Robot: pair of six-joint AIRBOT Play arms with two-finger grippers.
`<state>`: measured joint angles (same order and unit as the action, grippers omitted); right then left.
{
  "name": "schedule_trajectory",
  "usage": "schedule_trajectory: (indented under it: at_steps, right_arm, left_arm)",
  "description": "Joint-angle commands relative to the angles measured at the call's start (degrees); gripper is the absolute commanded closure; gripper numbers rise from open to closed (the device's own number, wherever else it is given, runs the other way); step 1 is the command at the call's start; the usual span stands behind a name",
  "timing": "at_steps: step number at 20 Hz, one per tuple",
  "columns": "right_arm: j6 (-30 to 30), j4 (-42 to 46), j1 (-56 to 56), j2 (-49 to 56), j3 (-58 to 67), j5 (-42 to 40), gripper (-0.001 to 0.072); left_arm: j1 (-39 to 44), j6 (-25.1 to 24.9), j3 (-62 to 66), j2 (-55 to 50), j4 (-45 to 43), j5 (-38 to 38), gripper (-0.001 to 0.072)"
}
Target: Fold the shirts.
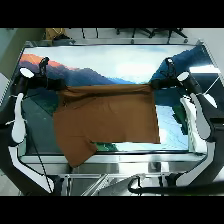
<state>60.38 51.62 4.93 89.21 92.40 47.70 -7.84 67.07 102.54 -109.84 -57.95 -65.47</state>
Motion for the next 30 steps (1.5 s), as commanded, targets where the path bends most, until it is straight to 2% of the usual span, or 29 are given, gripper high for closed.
schedule_trajectory:
  at_steps: [1,4,8,13,14,15,16,18,21,22,25,30]
  right_arm:
    - [-0.57,-1.29,-0.02,1.51,0.7,1.88,0.0698]
    - [-0.52,-1.07,0.0,1.53,-0.68,2.69,0.0697]
    - [-0.35,-1.09,-0.02,2.73,-2.19,2.91,0.0697]
    - [-0.35,-1.4,-0.09,2.82,-2.19,3.02,0.0684]
    - [-0.37,-1.4,-0.09,2.49,-2.12,3.37,0.0584]
    - [-0.37,-1.38,-0.09,1.84,-2.05,3.63,0.0428]
    - [-0.35,-1.22,0.0,0.74,-2.05,3.87,0.0411]
    - [1.11,1.11,0.72,-2.34,-2.05,4.79,0.041]
    - [14.8,12.22,3.56,-8.26,-2.1,9.22,0.0409]
    - [15.52,14.12,4.9,-9.94,-2.12,12.81,0.0409]
    - [15.98,14.67,8.76,-13.38,-4.2,22.18,0.0411]
    - [16.04,13.86,10.8,-20.15,-16.39,26.08,0.0412]
  left_arm:
    - [0.39,0.07,5.68,-4.76,-2.97,-2.4,0.0695]
    - [0.63,0.33,5.55,-4.83,-7.26,-2.03,0.0695]
    - [0.83,0.31,5.57,-5.16,-7.48,-1.03,0.0693]
    - [0.9,0.55,5.68,-5.42,-7.54,-3.37,0.0686]
    - [0.9,0.57,5.68,-5.05,-7.54,-3.72,0.0441]
    - [0.9,1.77,5.68,-4.44,-7.56,-4.11,0.0091]
    - [0.83,3.37,5.68,-3.61,-7.63,-5.11,0.0052]
    - [0.24,6.49,5.66,-1.16,-8.35,-9.31,0.0052]
    - [-2.16,11.61,3.85,3.69,-9.55,-19.8,0.0052]
    - [-3.19,12.44,0.72,6.19,-10.05,-22.56,0.0052]
    - [-7.69,14.01,-16.72,17.14,-10.05,-25.97,0.0052]
    - [-16.39,15.54,-56.33,41.75,-10.08,-20.35,0.0052]
